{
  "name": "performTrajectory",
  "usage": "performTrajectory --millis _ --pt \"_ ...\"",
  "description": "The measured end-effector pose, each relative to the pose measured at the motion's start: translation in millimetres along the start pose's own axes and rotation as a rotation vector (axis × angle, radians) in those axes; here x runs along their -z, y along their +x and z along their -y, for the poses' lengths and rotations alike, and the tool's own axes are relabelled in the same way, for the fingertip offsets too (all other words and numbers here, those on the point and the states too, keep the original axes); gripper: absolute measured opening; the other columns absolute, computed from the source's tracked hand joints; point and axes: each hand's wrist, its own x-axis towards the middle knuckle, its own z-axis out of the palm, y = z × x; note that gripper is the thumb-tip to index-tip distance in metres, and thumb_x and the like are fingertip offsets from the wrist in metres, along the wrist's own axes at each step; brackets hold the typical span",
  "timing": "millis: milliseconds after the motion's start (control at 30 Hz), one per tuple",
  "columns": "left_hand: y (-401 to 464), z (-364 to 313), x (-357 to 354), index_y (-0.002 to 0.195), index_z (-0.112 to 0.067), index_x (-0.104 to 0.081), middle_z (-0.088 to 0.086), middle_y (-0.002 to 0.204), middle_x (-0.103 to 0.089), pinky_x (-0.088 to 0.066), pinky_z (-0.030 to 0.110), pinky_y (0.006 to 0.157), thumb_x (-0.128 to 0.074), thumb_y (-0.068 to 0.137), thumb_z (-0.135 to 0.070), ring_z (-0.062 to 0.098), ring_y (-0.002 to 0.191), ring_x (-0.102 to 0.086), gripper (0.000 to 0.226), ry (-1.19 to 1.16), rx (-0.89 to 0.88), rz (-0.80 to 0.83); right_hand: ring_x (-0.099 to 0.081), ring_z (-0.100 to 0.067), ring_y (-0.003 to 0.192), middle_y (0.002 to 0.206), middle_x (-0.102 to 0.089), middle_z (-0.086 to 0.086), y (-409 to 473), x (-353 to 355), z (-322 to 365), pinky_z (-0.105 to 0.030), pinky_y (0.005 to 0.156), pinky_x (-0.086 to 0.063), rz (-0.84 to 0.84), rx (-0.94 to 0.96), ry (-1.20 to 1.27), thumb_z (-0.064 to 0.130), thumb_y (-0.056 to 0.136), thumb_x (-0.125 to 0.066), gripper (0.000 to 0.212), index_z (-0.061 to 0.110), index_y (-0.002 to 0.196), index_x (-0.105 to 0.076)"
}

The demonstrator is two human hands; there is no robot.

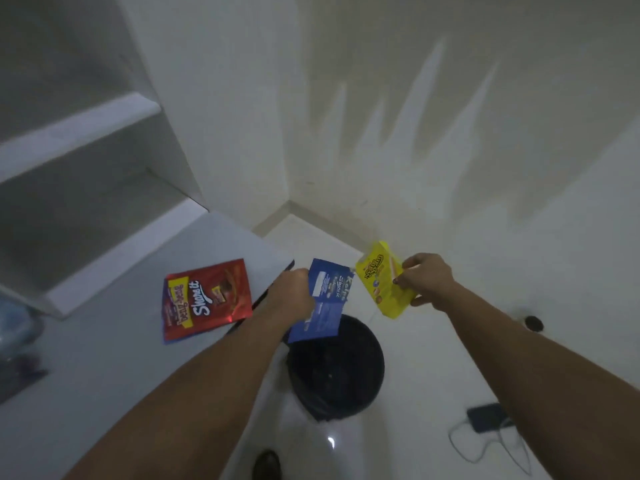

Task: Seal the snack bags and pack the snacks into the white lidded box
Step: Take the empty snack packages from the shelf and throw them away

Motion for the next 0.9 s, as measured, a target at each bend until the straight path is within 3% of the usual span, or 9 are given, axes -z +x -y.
performTrajectory --millis 167,367,533,700,900 --pt "27.4 23.9 -75.7 0.084 -0.008 -0.056 0.011 0.09 -0.066 -0.057 0.041 0.068 -0.063 0.077 -0.017 0.028 0.081 -0.065 0.013 -0.118 0.102 0.075 -0.065 -0.027 0.071 0.105 -0.063 -0.014 34.6 -48.1 -69.8 -0.04 0.055 -0.061 0.045 -0.065 -0.028 0.012 0.072 -0.072 0.036 0.017 0.107 -0.065" --pt "57.6 71.1 -160.9 0.081 -0.008 -0.053 0.014 0.089 -0.066 -0.058 0.044 0.068 -0.061 0.081 -0.015 0.031 0.082 -0.065 0.011 -0.096 0.176 0.139 -0.067 -0.031 0.082 0.107 -0.063 -0.012 75.2 -123.6 -149.5 -0.044 0.072 -0.06 0.091 -0.095 -0.123 0.018 0.072 -0.073 0.039 0.017 0.11 -0.065" --pt "78.5 115.2 -229.9 0.098 -0.005 -0.058 0.012 0.095 -0.064 -0.055 0.038 0.071 -0.058 0.084 -0.013 0.032 0.087 -0.063 0.016 -0.051 0.234 0.18 -0.06 -0.027 0.101 0.116 -0.06 -0.009 108.1 -192.2 -215.6 -0.035 0.084 -0.054 0.115 -0.1 -0.23 0.021 0.078 -0.07 0.042 0.015 0.118 -0.061" --pt "93.2 164.2 -291.2 0.092 -0.009 -0.056 0.012 0.095 -0.065 -0.056 0.047 0.075 -0.061 0.08 -0.016 0.033 0.089 -0.063 0.015 -0.068 0.238 0.202 -0.057 -0.031 0.109 0.12 -0.061 -0.011 131.3 -247.0 -269.3 -0.032 0.085 -0.047 0.128 -0.128 -0.268 0.023 0.084 -0.065 0.042 0.013 0.124 -0.056" --pt "88.2 182.2 -299.9 0.125 -0.009 -0.045 0.015 0.124 -0.056 -0.05 0.049 0.091 -0.067 0.082 -0.031 0.035 0.113 -0.054 0.053 -0.068 0.24 0.29 -0.051 -0.038 0.117 0.133 -0.047 -0.022 128.7 -266.0 -286.0 -0.041 0.097 -0.045 0.223 -0.192 -0.269 0.017 0.087 -0.059 0.051 0.003 0.132 -0.042"
